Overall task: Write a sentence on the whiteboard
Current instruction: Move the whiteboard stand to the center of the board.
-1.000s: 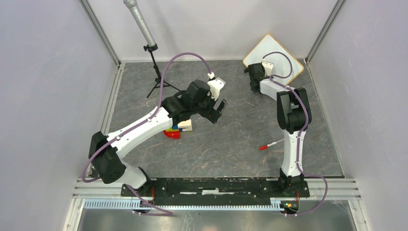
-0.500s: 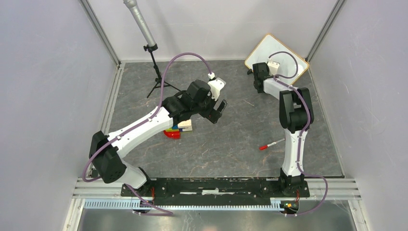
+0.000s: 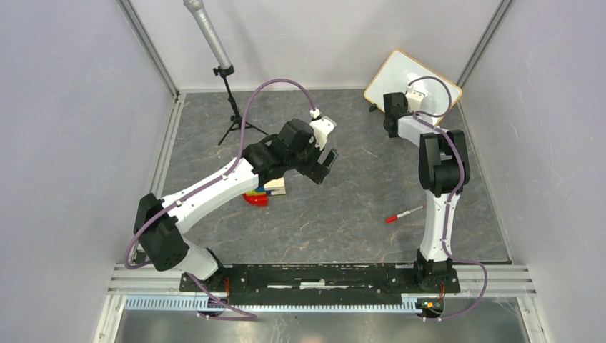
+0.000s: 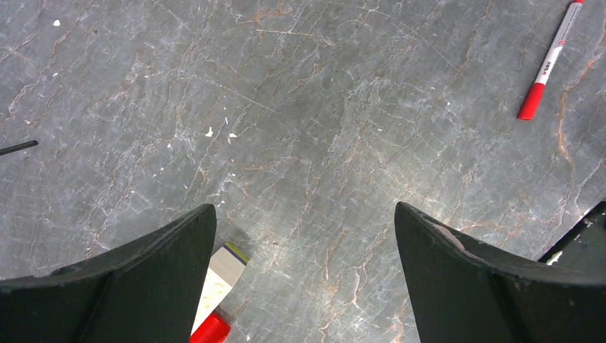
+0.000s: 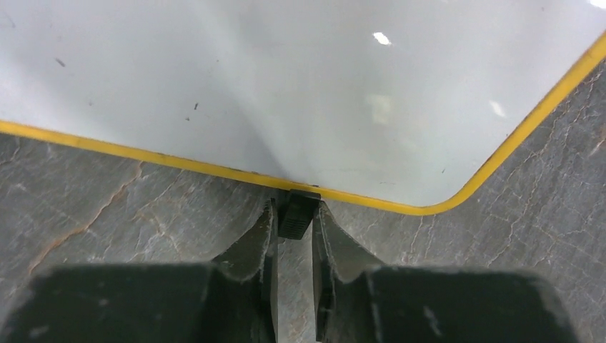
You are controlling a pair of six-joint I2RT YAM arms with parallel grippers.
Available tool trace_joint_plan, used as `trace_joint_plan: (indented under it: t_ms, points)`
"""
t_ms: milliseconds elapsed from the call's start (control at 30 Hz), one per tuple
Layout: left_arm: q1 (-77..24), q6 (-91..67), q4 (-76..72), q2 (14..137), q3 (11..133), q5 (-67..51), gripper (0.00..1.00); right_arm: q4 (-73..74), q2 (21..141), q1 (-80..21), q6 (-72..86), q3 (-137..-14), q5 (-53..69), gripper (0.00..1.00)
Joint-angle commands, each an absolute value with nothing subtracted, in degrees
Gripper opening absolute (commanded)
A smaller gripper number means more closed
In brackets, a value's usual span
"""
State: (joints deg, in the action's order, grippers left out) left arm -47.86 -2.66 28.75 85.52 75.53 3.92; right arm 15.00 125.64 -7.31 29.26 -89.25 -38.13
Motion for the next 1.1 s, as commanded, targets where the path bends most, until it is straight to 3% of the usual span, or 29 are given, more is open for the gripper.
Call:
trace_joint_plan:
  t_ms: [0, 100, 667, 1067]
  points:
    - [-47.6, -3.9, 29.0, 85.3, 77.0, 3.4, 1.00, 11.9, 123.5, -6.9, 26.3, -87.0, -38.3, 0.10]
    - [-47.5, -3.4, 29.7, 84.9, 77.0, 3.4, 1.00, 11.7, 121.6, -6.9, 24.7, -84.2, -35.6, 0.00]
    - [-45.3, -0.1, 37.6, 80.3, 79.7, -2.4, 1.00, 2.7, 102.2, -10.3, 8.4, -58.4, -13.1, 0.00]
    - [-40.1, -0.1, 43.6, 74.0, 81.4, -5.1, 1.00, 4.1, 87.6, -20.1, 3.7, -45.0, -7.4, 0.00]
